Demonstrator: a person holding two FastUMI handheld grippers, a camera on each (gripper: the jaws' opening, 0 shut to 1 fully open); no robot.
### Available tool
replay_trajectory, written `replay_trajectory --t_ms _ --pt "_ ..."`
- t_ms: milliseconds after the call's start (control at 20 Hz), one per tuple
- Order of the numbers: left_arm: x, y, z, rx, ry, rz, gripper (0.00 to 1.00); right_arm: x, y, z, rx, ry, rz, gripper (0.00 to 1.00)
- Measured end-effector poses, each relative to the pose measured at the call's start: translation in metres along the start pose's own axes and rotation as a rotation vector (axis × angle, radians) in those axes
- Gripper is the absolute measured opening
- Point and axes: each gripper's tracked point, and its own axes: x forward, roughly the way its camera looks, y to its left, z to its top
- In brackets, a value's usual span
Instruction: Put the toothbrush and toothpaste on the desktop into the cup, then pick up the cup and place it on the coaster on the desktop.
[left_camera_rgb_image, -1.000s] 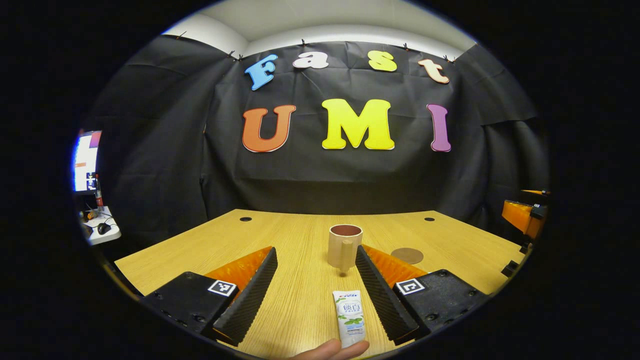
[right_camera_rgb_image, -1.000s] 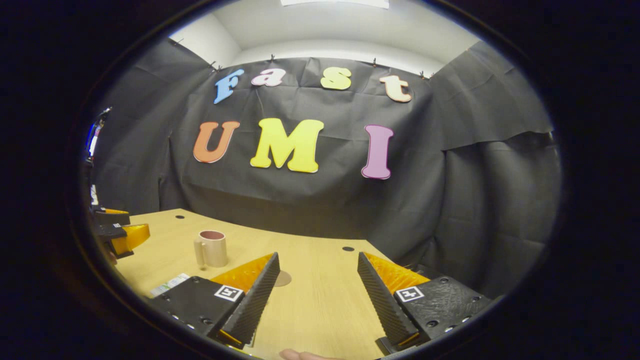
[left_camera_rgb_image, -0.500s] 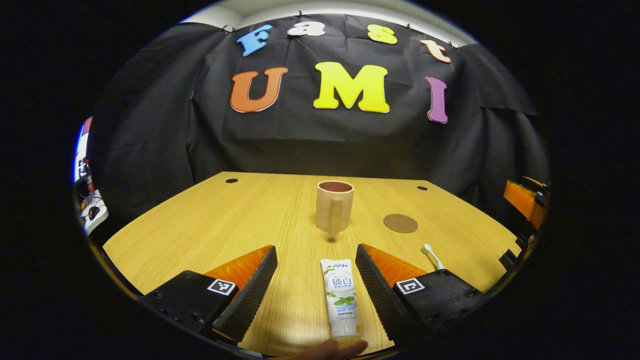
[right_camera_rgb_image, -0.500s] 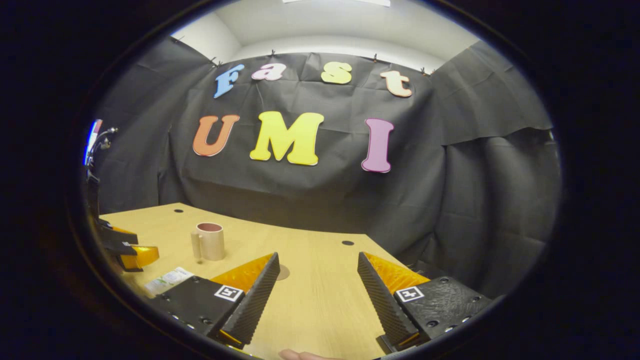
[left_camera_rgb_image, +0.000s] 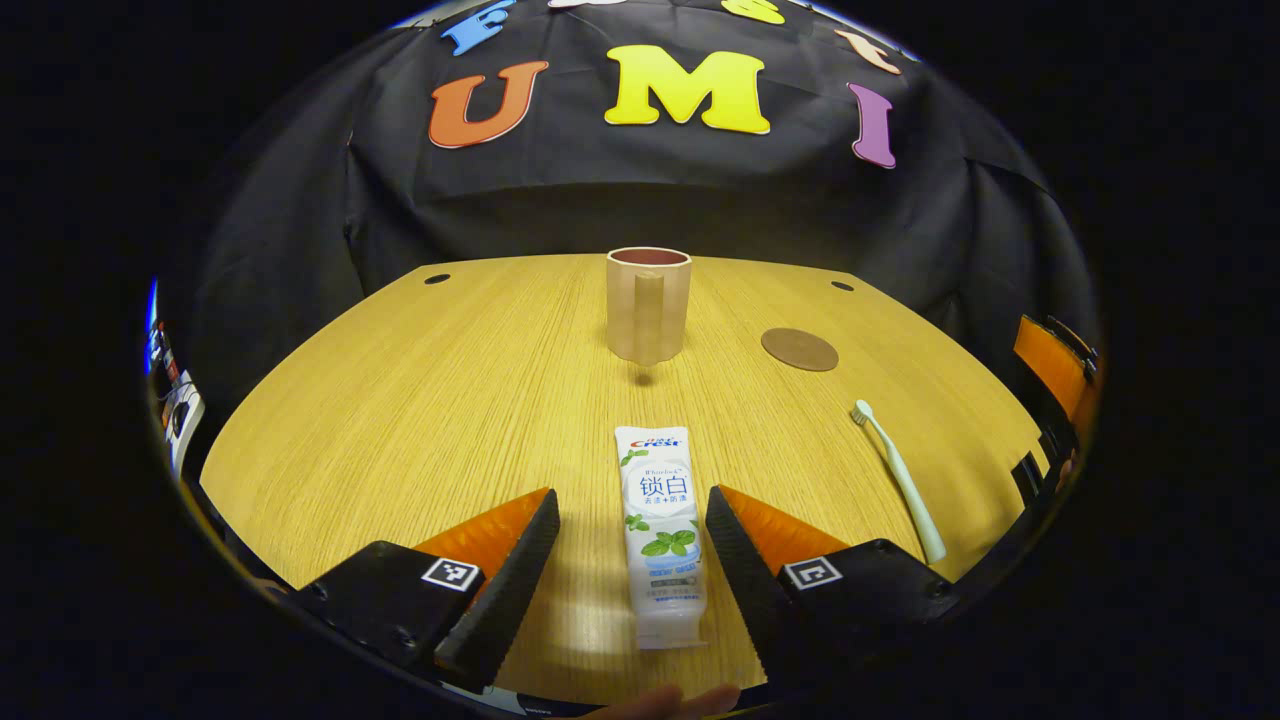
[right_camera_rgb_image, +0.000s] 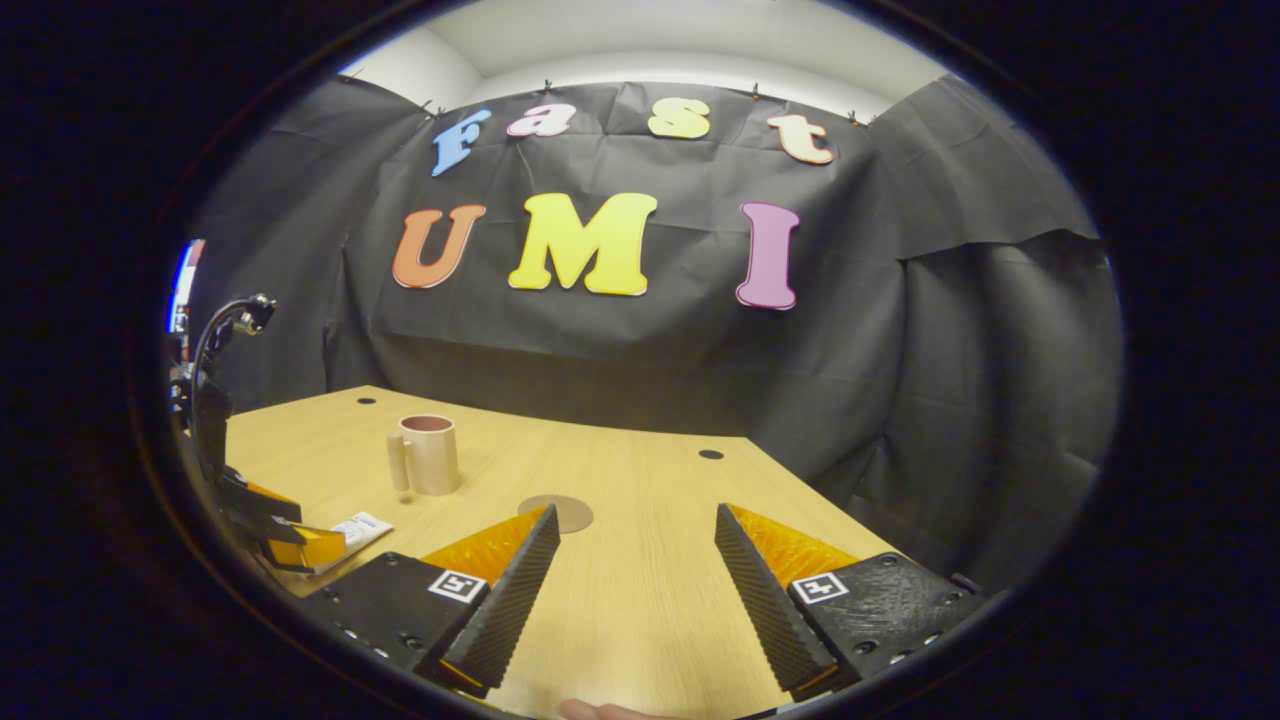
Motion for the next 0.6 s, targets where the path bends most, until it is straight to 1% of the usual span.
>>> replay_trajectory --t_ms 100,150,200,250,300,450,500,550,600 --pt "0.004 -0.003 -0.005 0.011 0.020 -0.002 0.90 0.000 0.001 -0.004 0.001 0.010 0.006 0.95" --pt "0.005 -0.005 -0.009 0.010 0.039 -0.009 0.93 0.001 0.002 -0.006 0.001 0.014 0.008 0.95" --pt "0.005 -0.007 -0.014 0.008 0.062 -0.014 0.84 0.002 0.003 -0.007 0.002 0.018 0.010 0.94" --pt "0.006 -0.008 -0.017 0.004 0.078 -0.013 0.81 0.002 0.004 -0.008 0.003 0.022 0.014 0.93" --pt "0.006 -0.006 -0.014 0.012 0.069 -0.008 0.80 0.002 0.005 -0.008 0.003 0.025 0.014 0.93" --pt "0.007 -0.008 -0.014 0.011 0.063 -0.028 0.70 0.003 0.008 -0.013 0.000 0.039 0.022 0.95" --pt "0.011 -0.009 -0.013 0.010 0.065 -0.029 0.57 0.003 0.009 -0.014 -0.002 0.048 0.025 0.95" --pt "0.008 -0.009 -0.013 0.013 0.063 -0.034 0.49 0.005 0.010 -0.017 -0.003 0.057 0.028 0.95" --pt "0.007 -0.008 -0.014 0.011 0.061 -0.036 0.48 0.005 0.012 -0.019 -0.002 0.064 0.033 0.95"
